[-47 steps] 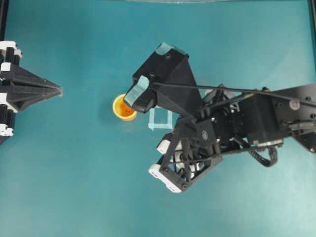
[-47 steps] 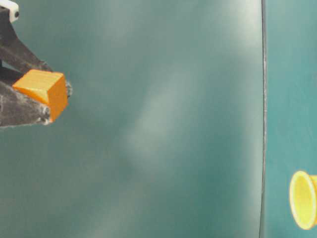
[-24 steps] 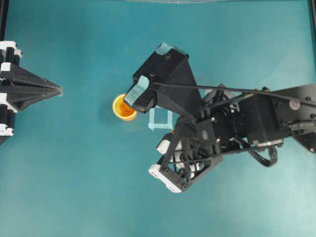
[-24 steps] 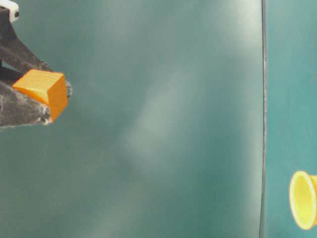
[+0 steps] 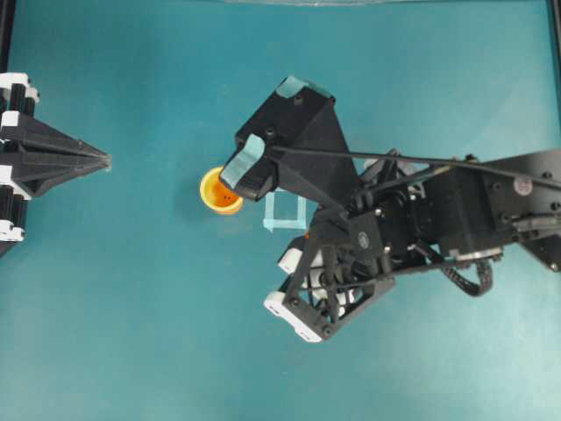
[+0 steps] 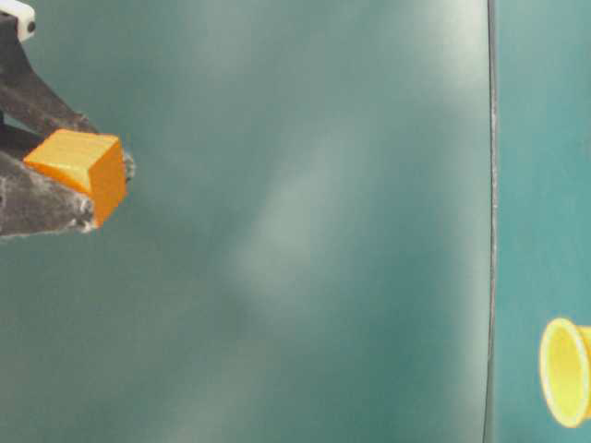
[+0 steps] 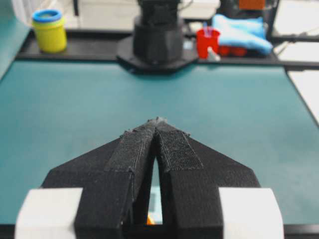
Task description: Lift the orange block with right arm.
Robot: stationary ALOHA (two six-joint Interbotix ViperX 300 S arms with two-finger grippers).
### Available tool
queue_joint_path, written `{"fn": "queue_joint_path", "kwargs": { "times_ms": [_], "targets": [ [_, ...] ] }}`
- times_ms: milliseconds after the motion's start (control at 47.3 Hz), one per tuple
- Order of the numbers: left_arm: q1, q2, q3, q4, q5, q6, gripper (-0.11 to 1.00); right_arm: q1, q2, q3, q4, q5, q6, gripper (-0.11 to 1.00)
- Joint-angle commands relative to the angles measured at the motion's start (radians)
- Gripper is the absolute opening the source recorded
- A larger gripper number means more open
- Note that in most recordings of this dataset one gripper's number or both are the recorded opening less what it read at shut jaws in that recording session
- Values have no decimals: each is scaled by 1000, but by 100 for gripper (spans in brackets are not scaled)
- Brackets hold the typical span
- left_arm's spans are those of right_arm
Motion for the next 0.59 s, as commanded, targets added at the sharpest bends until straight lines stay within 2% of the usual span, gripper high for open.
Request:
{"fn": "queue_joint_path", "kwargs": {
  "times_ms": [0,571],
  "targets": [
    [-2,5,-28,2,-5,2,0,-3,-40,-31,2,2,-3,40],
    [0,5,-29,2,-5,-8,0,-3,-40,-28,2,2,-2,40]
  ]
}}
